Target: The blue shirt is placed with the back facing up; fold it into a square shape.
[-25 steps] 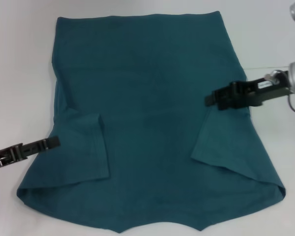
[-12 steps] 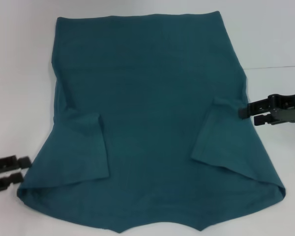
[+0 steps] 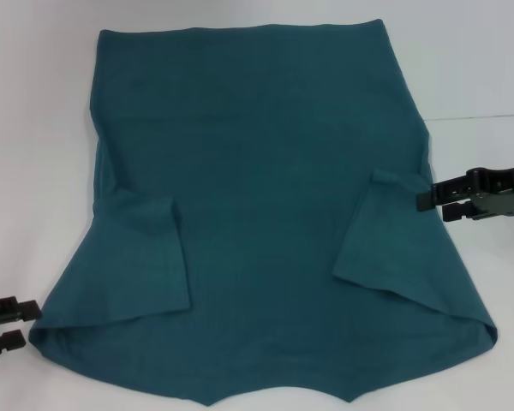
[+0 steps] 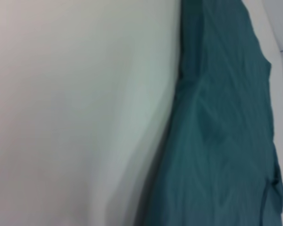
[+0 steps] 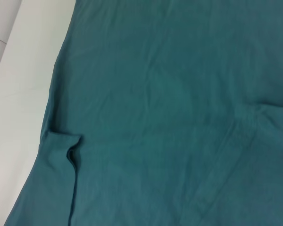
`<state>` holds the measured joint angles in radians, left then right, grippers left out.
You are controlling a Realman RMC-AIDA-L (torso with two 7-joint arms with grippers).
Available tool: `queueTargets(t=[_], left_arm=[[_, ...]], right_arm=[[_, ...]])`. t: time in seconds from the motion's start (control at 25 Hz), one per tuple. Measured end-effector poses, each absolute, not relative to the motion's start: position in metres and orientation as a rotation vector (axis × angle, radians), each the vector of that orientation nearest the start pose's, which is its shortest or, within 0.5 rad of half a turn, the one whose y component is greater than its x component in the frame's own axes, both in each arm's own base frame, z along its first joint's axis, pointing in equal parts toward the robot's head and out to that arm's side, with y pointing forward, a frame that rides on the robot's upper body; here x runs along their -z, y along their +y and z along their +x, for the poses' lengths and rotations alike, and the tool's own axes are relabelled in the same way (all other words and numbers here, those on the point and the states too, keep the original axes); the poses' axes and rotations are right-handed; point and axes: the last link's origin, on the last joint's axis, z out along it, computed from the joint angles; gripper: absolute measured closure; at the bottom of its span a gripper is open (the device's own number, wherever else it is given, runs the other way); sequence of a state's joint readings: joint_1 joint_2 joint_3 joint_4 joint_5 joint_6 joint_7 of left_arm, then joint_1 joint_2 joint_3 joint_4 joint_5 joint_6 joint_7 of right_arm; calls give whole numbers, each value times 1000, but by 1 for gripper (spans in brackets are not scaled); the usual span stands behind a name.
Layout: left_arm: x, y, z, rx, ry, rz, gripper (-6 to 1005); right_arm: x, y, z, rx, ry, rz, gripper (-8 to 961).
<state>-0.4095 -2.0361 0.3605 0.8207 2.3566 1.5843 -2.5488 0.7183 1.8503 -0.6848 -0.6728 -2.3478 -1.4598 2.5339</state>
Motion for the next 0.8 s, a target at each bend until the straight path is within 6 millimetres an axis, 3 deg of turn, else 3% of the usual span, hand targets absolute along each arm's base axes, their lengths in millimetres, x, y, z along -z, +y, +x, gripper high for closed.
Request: queueTargets(t=[0.8], left_arm=[[-49, 298, -367, -751, 2698, 2022, 403]], right_arm=[[-88, 398, 281, -306, 1808, -2138, 297]])
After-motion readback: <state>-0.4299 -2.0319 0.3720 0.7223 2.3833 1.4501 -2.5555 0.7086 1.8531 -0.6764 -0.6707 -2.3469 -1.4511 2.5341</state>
